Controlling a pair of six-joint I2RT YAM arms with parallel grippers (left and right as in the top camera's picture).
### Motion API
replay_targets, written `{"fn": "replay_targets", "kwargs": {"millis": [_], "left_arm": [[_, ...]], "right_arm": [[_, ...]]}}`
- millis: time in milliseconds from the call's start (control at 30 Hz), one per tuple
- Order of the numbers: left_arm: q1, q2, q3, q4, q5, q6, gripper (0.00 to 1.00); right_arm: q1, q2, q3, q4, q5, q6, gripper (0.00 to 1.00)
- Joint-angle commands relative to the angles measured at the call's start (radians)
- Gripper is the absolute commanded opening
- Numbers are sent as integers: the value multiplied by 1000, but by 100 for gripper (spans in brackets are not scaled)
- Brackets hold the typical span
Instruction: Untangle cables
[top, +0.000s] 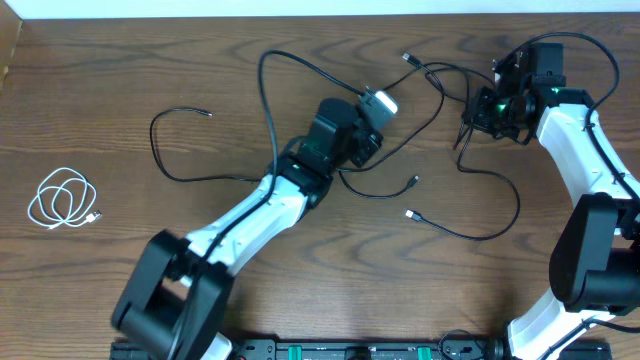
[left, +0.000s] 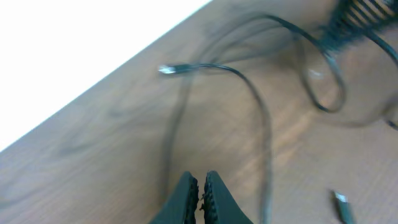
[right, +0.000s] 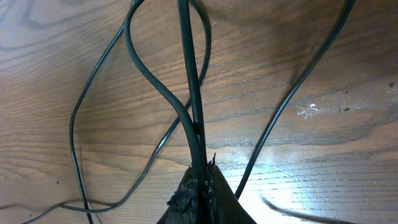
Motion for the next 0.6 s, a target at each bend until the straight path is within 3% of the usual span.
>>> {"fn": "replay_targets", "kwargs": {"millis": [0, 100, 133, 300, 567], "left_arm": [[24, -50, 2, -50, -160, -5, 8], [40, -56, 2, -119, -53, -3, 8], [43, -52, 2, -133, -17, -4, 13], [42, -5, 2, -135, 136, -4, 91], [39, 157, 2, 14, 235, -4, 93]], "right_arm": [[1, -11, 17, -2, 12, -16, 1], [2, -11, 17, -2, 12, -16, 1], [2, -11, 17, -2, 12, -16, 1], [2, -11, 17, -1, 12, -16, 1], [2, -11, 17, 0, 11, -15, 2]]}}
